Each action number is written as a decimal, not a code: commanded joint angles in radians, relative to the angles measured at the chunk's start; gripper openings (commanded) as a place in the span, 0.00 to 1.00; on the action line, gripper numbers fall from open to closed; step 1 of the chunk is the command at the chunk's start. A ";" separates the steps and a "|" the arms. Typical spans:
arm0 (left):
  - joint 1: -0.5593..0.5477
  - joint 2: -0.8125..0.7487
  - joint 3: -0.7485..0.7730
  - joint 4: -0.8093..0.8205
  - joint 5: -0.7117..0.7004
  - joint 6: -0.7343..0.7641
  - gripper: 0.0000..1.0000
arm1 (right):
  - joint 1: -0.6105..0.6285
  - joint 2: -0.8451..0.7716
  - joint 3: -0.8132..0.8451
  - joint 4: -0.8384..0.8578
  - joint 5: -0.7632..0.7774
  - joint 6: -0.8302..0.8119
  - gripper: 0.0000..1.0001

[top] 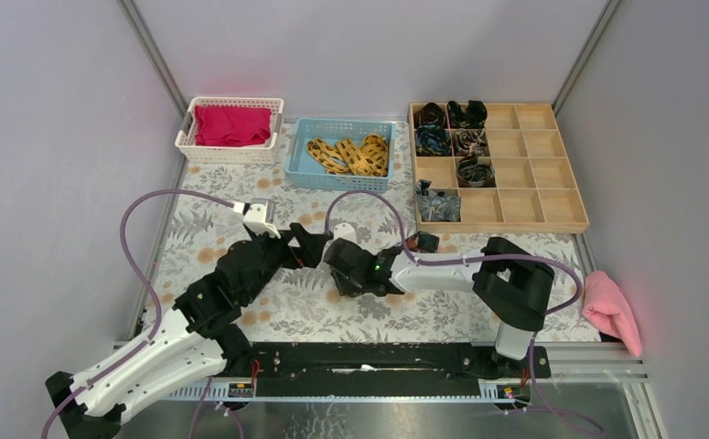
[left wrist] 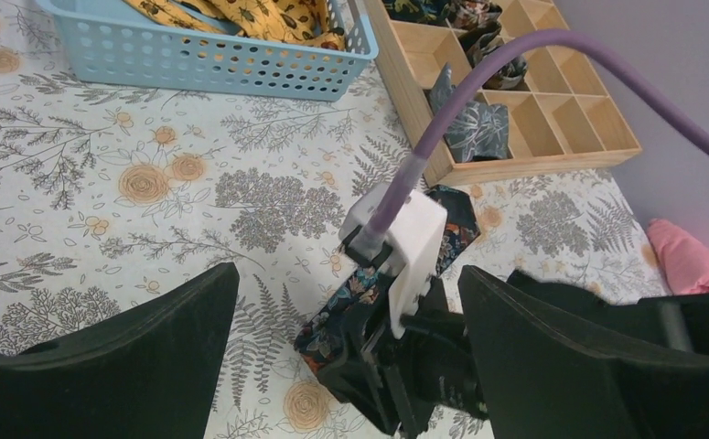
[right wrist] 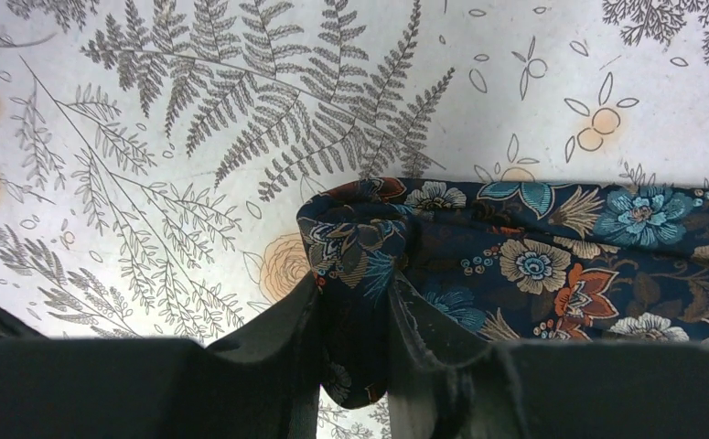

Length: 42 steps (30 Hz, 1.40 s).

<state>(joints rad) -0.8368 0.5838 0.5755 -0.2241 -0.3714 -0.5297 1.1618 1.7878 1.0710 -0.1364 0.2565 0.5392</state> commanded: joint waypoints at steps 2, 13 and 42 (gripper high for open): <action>-0.012 0.003 -0.010 0.035 0.003 0.029 0.98 | -0.081 -0.084 -0.094 0.156 -0.155 -0.002 0.14; -0.056 0.013 -0.053 0.148 0.136 0.092 0.99 | -0.269 -0.222 -0.261 0.292 -0.459 -0.002 0.14; -0.311 0.778 0.195 0.198 0.064 0.439 0.99 | -0.585 -0.169 -0.459 0.677 -1.032 0.150 0.14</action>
<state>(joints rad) -1.1458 1.3094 0.7242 -0.0448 -0.3336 -0.1612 0.5911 1.6062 0.6098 0.4850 -0.7086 0.6819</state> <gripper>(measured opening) 0.986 0.307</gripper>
